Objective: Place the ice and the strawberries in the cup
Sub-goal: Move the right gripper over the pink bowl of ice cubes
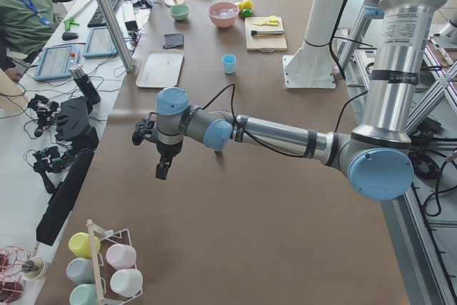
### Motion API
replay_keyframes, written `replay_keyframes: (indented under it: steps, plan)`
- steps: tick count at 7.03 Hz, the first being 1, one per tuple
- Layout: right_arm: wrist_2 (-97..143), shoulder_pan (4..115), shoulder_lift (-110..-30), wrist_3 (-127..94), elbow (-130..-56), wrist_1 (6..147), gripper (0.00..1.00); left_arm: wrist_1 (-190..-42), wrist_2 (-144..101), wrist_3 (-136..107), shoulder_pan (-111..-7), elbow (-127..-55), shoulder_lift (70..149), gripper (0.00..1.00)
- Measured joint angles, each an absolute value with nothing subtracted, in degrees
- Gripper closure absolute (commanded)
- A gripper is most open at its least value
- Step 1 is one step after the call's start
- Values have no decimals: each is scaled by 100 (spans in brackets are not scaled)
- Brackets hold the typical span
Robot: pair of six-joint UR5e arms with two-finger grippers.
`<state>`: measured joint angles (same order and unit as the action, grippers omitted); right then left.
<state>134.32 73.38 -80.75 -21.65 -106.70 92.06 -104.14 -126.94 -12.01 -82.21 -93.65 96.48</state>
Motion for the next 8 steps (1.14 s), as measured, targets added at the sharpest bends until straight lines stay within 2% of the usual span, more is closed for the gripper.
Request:
replay_keyframes:
  steps: [3, 8]
  plan:
    - [12736, 6081, -8080, -4346, -10647, 7837, 0, -10482, -12692, -1206, -8221, -9319, 9672, 2]
    - [12204, 5451, -8520, -4783, -10564, 7381, 0, -10477, -12691, -1213, -8209, -9293, 9720, 2]
